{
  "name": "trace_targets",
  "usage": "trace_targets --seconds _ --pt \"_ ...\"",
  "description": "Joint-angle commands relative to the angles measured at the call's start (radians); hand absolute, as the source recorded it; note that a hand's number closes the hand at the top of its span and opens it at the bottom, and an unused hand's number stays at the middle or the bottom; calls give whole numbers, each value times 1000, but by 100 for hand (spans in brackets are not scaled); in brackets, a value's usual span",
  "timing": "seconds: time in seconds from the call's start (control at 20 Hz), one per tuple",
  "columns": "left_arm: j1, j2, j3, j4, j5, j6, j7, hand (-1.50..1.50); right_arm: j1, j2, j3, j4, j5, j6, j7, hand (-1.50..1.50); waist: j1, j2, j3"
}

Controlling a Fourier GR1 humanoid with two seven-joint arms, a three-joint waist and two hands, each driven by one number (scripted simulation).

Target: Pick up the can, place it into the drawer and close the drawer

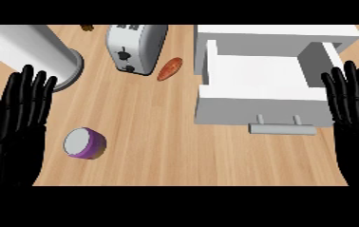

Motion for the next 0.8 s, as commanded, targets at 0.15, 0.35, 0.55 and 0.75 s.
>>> trace_targets --seconds 0.15,0.35,0.55,0.75 --pt "95 74 31 -42 176 -206 -112 -150 -45 36 43 -37 61 -44 38 -150 -13 -2 9" --pt "231 138 10 -27 167 -220 107 -150 60 45 4 58 28 -59 162 -150 -7 1 10" --pt "257 176 70 -152 256 -236 225 -150 5 12 -37 11 -11 -53 290 -150 -12 -2 11" --pt "338 109 5 -208 176 -223 233 -150 126 3 -78 -7 -55 8 179 -150 -19 -2 11"
